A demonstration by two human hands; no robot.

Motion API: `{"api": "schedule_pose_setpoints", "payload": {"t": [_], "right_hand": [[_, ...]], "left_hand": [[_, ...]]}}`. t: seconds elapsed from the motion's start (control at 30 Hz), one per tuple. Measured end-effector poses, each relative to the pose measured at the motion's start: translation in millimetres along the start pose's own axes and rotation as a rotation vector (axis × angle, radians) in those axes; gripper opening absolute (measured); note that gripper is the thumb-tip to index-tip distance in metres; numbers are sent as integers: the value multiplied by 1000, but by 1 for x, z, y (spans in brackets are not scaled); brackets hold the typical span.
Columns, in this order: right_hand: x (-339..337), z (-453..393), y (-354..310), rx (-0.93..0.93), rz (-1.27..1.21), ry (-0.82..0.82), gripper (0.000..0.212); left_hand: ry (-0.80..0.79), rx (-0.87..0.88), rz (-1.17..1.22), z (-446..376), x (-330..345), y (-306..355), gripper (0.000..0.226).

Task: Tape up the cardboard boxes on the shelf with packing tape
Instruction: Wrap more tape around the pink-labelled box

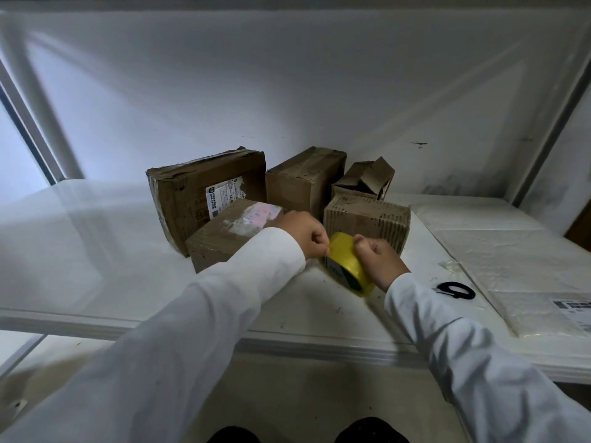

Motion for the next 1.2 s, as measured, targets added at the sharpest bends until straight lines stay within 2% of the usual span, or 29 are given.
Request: {"api": "schedule_pose_setpoints", "payload": {"t": [0.17, 0.33, 0.4, 0.5, 0.57, 0.67, 0.8, 1.0, 1.1, 1.2], "right_hand": [[1, 0, 1, -6, -3, 0, 45], [1, 0, 1, -23, -25, 18, 46], [1, 1, 1, -24, -28, 17, 48], [0, 2, 2, -18, -29, 15, 48], [0, 2, 3, -6, -31, 19, 47], [-1, 1, 3, -3, -27, 35, 47], [0, 2, 2, -2, -20, 28, 46], [0, 3, 2, -8, -21, 37, 46], [0, 3, 2, -13, -20, 43, 47], [0, 2, 3, -19, -36, 44, 46]], "left_hand": [[53, 35, -344, 1, -3, 13, 21], [72, 154, -475, -4, 7, 21, 12], [54, 126, -379, -5, 11, 15, 12], [107, 11, 2, -2, 12, -4, 13], [142, 7, 213, 2, 11, -11, 10], [128, 21, 321, 7, 10, -12, 8], [120, 9, 167, 7, 9, -7, 10], [148, 114, -205, 8, 2, 10, 16], [190, 162, -377, 4, 2, 15, 13], [142, 204, -451, 0, 7, 20, 7]]}}
Point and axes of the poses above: each hand's wrist, its own z-axis away from the middle knuckle, its own x-axis out of the palm, y = z × x, the point moved 5 cm from there along -z, towards the middle knuckle, and after that the axes turned 4 degrees about x, right-handed, at the moved point
